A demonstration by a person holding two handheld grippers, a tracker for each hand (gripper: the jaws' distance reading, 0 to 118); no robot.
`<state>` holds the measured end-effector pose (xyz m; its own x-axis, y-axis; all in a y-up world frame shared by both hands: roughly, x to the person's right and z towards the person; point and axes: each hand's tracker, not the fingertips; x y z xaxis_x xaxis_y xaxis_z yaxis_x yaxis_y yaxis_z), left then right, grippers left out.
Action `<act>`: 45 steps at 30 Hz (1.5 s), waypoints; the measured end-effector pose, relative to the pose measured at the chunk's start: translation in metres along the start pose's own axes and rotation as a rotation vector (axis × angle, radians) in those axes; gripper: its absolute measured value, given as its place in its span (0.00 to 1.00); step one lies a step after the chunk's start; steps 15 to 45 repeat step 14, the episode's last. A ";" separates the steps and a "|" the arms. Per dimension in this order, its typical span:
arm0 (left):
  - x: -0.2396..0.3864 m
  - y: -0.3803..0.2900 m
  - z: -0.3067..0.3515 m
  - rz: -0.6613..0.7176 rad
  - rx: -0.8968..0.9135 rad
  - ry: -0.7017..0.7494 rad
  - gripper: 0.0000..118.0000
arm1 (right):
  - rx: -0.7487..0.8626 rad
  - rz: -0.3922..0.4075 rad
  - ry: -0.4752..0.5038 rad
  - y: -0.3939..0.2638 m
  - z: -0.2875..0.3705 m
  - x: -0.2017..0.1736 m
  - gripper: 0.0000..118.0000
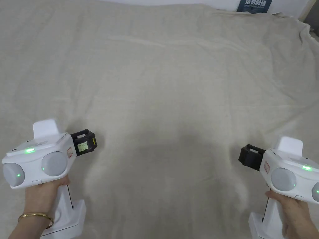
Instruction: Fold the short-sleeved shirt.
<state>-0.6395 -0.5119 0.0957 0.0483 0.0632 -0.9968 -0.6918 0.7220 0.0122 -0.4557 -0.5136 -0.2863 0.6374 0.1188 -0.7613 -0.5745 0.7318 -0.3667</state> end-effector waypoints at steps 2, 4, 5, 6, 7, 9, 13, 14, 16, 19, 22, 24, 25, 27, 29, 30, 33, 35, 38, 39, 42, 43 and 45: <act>0.000 -0.008 -0.005 0.008 -0.027 0.002 1.00 | 0.013 -0.007 0.000 -0.007 -0.001 -0.001 1.00; -0.003 -0.019 -0.010 0.012 -0.060 0.007 1.00 | -0.014 0.019 0.005 -0.017 -0.003 -0.006 0.99; -0.002 -0.022 -0.011 -0.021 -0.066 0.005 1.00 | -0.030 0.040 0.013 -0.021 -0.003 -0.008 0.99; 0.001 -0.022 -0.008 -0.051 -0.039 0.020 1.00 | -0.055 0.046 0.026 -0.023 0.000 -0.011 0.99; 0.003 -0.019 -0.007 -0.028 -0.046 0.027 1.00 | -0.069 0.041 0.040 -0.025 0.001 -0.013 1.00; 0.008 -0.026 -0.018 -0.043 -0.065 0.043 1.00 | -0.077 0.016 0.035 -0.022 0.001 -0.013 1.00; 0.013 -0.024 -0.016 -0.064 -0.071 0.073 1.00 | -0.134 -0.049 0.106 -0.019 -0.011 0.004 1.00; 0.009 -0.025 -0.014 -0.054 -0.062 0.058 1.00 | -0.127 -0.057 0.116 -0.019 -0.017 0.013 1.00; 0.009 -0.025 -0.014 -0.054 -0.062 0.058 1.00 | -0.127 -0.057 0.116 -0.019 -0.017 0.013 1.00; 0.009 -0.025 -0.014 -0.054 -0.062 0.058 1.00 | -0.127 -0.057 0.116 -0.019 -0.017 0.013 1.00; 0.009 -0.025 -0.014 -0.054 -0.062 0.058 1.00 | -0.127 -0.057 0.116 -0.019 -0.017 0.013 1.00; 0.009 -0.025 -0.014 -0.054 -0.062 0.058 1.00 | -0.127 -0.057 0.116 -0.019 -0.017 0.013 1.00; 0.009 -0.025 -0.014 -0.054 -0.062 0.058 1.00 | -0.127 -0.057 0.116 -0.019 -0.017 0.013 1.00; 0.009 -0.025 -0.014 -0.054 -0.062 0.058 1.00 | -0.127 -0.057 0.116 -0.019 -0.017 0.013 1.00; 0.009 -0.025 -0.014 -0.054 -0.062 0.058 1.00 | -0.127 -0.057 0.116 -0.019 -0.017 0.013 1.00; 0.009 -0.025 -0.014 -0.054 -0.062 0.058 1.00 | -0.127 -0.057 0.116 -0.019 -0.017 0.013 1.00; 0.009 -0.025 -0.014 -0.054 -0.062 0.058 1.00 | -0.127 -0.057 0.116 -0.019 -0.017 0.013 1.00; 0.009 -0.025 -0.014 -0.054 -0.062 0.058 1.00 | -0.127 -0.057 0.116 -0.019 -0.017 0.013 1.00; 0.009 -0.025 -0.014 -0.054 -0.062 0.058 1.00 | -0.127 -0.057 0.116 -0.019 -0.017 0.013 1.00; 0.009 -0.025 -0.014 -0.054 -0.062 0.058 1.00 | -0.127 -0.057 0.116 -0.019 -0.017 0.013 1.00; 0.009 -0.025 -0.014 -0.054 -0.062 0.058 1.00 | -0.127 -0.057 0.116 -0.019 -0.017 0.013 1.00; 0.009 -0.025 -0.014 -0.054 -0.062 0.058 1.00 | -0.127 -0.057 0.116 -0.019 -0.017 0.013 1.00; 0.009 -0.025 -0.014 -0.054 -0.062 0.058 1.00 | -0.127 -0.057 0.116 -0.019 -0.017 0.013 1.00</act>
